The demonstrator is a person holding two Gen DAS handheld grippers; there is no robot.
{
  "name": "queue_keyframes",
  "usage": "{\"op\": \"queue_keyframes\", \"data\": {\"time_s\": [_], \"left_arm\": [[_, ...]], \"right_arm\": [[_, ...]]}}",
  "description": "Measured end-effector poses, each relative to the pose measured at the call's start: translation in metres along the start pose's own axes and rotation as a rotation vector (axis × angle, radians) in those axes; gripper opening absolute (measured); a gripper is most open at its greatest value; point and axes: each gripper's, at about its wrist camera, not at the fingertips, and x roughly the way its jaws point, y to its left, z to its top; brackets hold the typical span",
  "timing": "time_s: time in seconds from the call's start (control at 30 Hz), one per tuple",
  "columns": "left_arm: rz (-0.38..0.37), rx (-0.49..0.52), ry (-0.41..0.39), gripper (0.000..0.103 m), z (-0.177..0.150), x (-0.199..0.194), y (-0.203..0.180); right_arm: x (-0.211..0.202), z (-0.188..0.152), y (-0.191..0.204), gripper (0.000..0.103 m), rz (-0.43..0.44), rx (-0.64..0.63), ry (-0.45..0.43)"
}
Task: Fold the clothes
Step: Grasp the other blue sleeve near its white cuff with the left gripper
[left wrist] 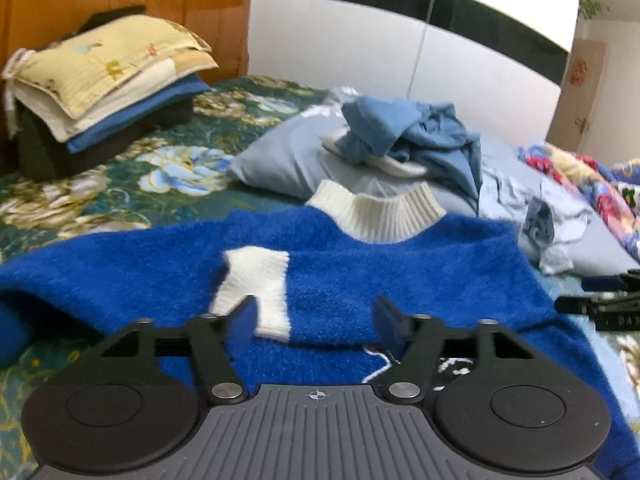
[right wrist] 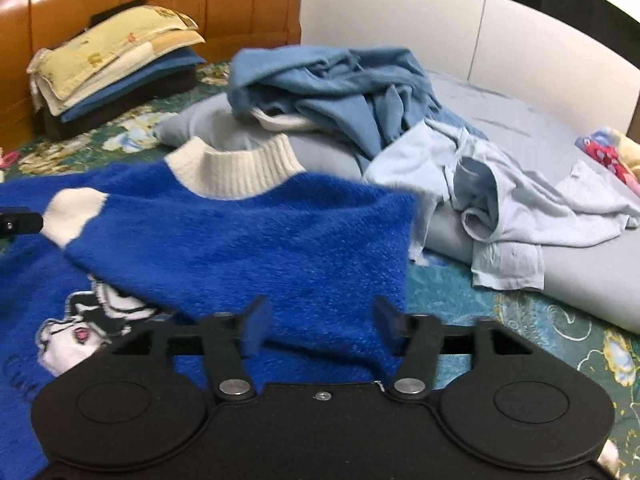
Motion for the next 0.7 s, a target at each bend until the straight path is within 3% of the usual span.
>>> {"op": "queue_keyframes", "data": {"time_s": [0.03,0.1,0.17,0.27,0.4,0.7], "left_arm": [[-0.004,-0.005,-0.011,0.068,-0.002,-0.006,-0.001],[0.000,-0.030,-0.036,0.082,-0.006,-0.016,-0.001],[0.008,-0.052,-0.051,0.083,-0.011,-0.025,0.000],[0.028,-0.077,-0.072,0.102,-0.017,-0.035,0.003],[0.069,-0.101,-0.111,0.102,-0.023,-0.048,0.014],[0.197,-0.266,-0.163,0.103,-0.030,-0.065,0.069]], "right_arm": [[-0.005,-0.001,0.002,0.083,0.000,-0.004,-0.009],[-0.015,-0.004,0.007,0.088,-0.003,-0.015,-0.024],[-0.024,-0.008,0.011,0.095,-0.003,-0.024,-0.033],[-0.036,-0.017,0.018,0.102,0.026,-0.047,-0.044],[-0.046,-0.028,0.028,0.102,0.031,-0.082,-0.039],[-0.053,-0.039,0.038,0.102,0.046,-0.065,-0.006]]}}
